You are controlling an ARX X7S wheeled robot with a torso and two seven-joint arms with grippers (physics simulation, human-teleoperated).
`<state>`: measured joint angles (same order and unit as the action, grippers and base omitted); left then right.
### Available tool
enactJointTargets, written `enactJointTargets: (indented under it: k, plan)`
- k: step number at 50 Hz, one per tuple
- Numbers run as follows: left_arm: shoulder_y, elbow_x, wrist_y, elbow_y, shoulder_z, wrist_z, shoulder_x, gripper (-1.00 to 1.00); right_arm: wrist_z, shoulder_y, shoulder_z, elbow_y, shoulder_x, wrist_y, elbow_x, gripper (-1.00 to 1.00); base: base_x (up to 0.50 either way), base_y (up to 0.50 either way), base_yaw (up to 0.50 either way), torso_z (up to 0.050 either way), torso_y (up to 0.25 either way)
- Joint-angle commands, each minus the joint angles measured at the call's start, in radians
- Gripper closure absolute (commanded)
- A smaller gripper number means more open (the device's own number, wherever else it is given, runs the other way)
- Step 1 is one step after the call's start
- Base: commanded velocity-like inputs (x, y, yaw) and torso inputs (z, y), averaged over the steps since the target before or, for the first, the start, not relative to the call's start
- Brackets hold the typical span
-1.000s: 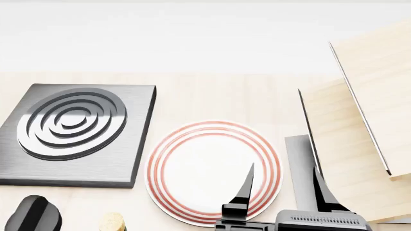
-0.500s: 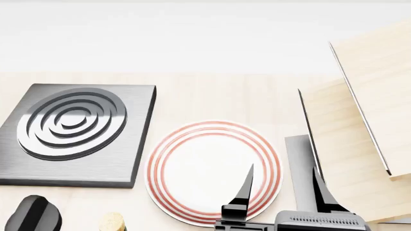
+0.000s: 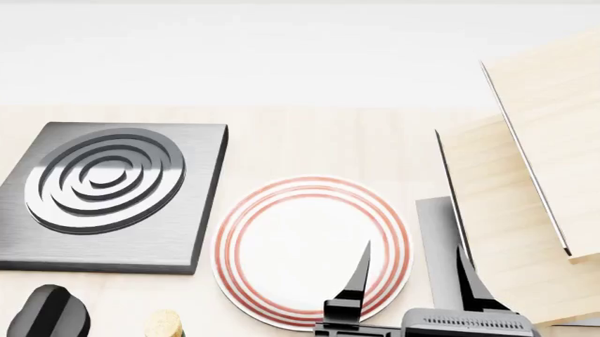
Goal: Pick up the akita bowl and put it on the plate.
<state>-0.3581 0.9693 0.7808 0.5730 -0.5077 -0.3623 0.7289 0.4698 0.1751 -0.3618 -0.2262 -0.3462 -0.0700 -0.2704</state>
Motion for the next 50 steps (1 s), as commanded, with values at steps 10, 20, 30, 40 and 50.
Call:
enactJointTargets:
  k: [10, 20, 30, 40, 50]
  plan:
    - [0.015, -0.01, 0.003, -0.038, 0.027, 0.006, -0.002, -1.0, -0.001, 0.005, -0.009, 0.03, 0.005, 0.013, 0.002, -1.0, 0.0, 0.0, 0.0, 0.0, 0.0]
    - [0.022, -0.021, 0.011, -0.057, 0.058, 0.014, 0.004, -1.0, 0.003, 0.002, -0.01, 0.024, 0.002, 0.011, 0.0, -1.0, 0.0, 0.0, 0.0, 0.0, 0.0]
    - [0.022, -0.024, 0.014, -0.072, 0.063, 0.021, 0.008, -1.0, 0.003, 0.003, -0.012, 0.033, 0.003, 0.015, -0.002, -1.0, 0.0, 0.0, 0.0, 0.0, 0.0]
    - [0.024, -0.022, 0.022, -0.069, 0.064, 0.011, 0.012, -1.0, 0.004, 0.007, -0.015, 0.034, 0.002, 0.012, -0.003, -1.0, 0.0, 0.0, 0.0, 0.0, 0.0]
    - [0.019, -0.017, 0.029, -0.058, 0.053, -0.002, 0.014, -1.0, 0.004, 0.008, -0.016, 0.038, 0.0, 0.014, -0.006, -1.0, 0.0, 0.0, 0.0, 0.0, 0.0]
